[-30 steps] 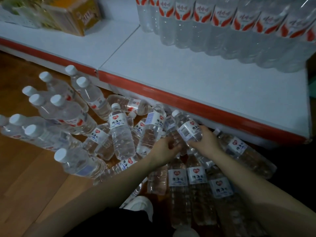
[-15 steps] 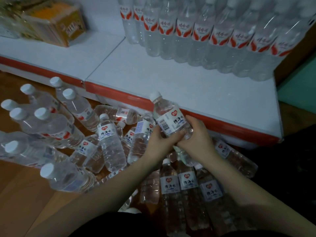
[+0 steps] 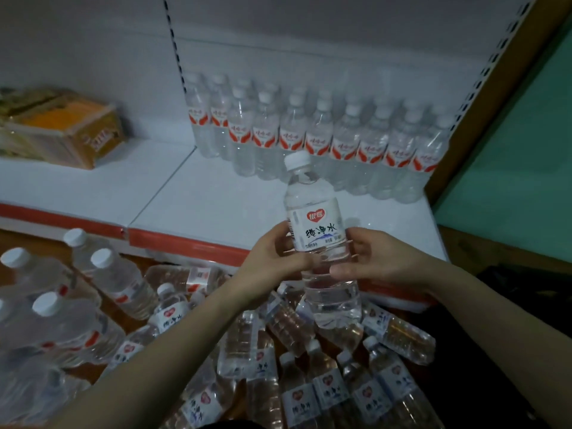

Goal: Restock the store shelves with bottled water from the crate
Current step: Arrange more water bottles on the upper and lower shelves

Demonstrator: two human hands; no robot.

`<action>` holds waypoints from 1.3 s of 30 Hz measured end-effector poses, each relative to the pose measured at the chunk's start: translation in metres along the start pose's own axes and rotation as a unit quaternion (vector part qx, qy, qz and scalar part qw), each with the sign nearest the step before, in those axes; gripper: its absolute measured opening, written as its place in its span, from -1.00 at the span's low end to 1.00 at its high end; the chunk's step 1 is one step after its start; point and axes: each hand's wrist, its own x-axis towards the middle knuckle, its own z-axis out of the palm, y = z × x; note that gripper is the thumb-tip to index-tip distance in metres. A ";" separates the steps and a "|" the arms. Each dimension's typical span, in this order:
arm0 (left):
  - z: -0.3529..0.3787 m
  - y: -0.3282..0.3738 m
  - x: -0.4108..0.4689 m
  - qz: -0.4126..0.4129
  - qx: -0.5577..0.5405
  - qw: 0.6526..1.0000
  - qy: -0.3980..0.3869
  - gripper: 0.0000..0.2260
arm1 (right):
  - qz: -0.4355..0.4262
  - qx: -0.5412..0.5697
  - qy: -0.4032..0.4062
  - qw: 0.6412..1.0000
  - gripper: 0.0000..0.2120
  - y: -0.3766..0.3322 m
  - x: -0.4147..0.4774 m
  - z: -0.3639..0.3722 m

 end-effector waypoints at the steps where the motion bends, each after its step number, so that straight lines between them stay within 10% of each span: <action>1: 0.000 0.007 0.001 0.008 0.008 1.000 -0.005 -0.60 | -0.002 0.001 0.009 1.000 -0.42 -0.004 0.000 -0.001; 11: 0.011 0.066 0.004 0.055 0.024 0.998 -0.001 -0.63 | -0.083 0.065 0.115 0.988 -0.67 -0.049 -0.025 -0.016; 39: 0.117 0.249 0.030 0.332 0.072 0.938 -0.067 -0.46 | -0.318 0.080 0.237 0.915 -0.31 -0.176 -0.122 -0.134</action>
